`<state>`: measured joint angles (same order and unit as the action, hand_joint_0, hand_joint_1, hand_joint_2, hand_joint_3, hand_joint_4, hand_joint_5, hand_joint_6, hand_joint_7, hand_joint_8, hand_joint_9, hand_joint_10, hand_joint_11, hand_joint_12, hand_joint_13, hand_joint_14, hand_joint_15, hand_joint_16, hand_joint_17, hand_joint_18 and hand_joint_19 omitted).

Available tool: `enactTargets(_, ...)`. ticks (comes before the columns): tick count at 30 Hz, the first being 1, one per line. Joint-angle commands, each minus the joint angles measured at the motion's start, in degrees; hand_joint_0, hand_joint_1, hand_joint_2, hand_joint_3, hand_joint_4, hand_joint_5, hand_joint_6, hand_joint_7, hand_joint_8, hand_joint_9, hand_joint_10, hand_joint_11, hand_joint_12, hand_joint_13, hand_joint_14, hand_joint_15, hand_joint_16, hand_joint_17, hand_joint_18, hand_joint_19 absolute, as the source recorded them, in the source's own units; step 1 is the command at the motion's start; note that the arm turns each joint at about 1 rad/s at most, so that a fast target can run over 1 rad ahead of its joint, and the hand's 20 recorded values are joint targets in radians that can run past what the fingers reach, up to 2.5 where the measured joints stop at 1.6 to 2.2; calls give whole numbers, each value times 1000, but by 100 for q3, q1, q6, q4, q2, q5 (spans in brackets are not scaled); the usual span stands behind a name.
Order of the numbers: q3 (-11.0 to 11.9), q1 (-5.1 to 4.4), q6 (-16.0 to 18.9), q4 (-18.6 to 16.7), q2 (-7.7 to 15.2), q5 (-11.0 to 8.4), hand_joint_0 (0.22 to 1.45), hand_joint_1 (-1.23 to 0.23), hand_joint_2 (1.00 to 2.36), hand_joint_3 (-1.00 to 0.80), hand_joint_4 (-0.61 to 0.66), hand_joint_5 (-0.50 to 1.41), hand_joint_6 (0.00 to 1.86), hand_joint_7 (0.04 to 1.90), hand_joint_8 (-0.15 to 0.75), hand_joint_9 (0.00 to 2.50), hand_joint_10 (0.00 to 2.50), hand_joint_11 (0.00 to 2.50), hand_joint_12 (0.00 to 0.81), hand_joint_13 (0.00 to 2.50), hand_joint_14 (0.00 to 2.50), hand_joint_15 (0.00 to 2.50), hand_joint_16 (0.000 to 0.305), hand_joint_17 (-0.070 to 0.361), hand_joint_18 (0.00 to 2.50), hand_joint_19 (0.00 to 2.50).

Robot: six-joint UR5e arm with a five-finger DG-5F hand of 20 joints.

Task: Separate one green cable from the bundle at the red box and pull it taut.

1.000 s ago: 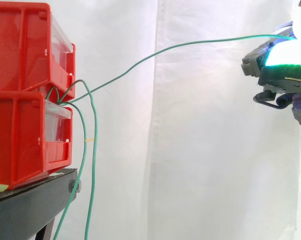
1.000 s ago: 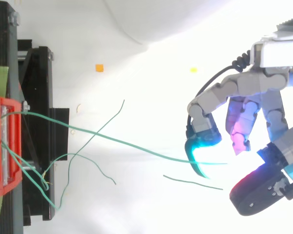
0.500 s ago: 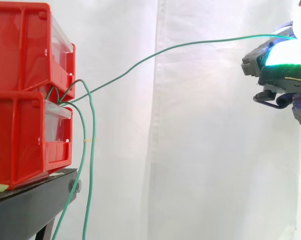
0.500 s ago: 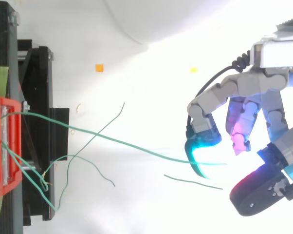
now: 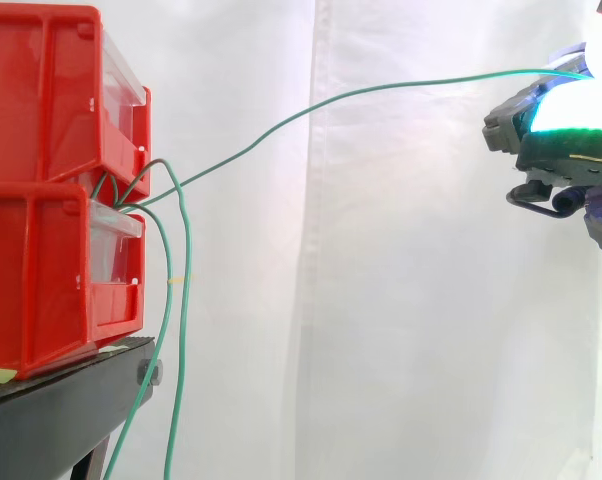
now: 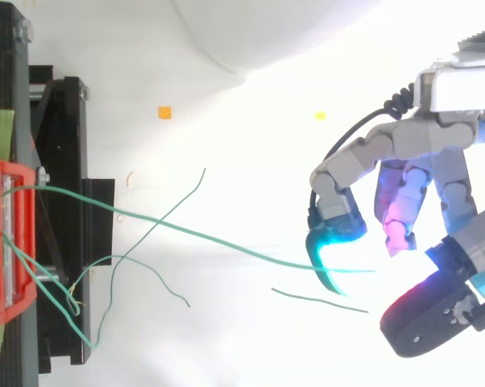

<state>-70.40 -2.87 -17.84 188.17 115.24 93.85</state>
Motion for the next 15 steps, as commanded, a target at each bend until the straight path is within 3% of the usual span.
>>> enactTargets(1,0,5,0,0,-2,2,761,-758,1019,-170,158,137,505,1352,142,1814,17,403,231,1222,18,458,38,86,838,557)
enactTargets(15,0,5,0,0,-2,2,762,-759,1019,-169,153,138,505,1350,147,1802,16,378,232,1227,18,462,39,87,841,557)
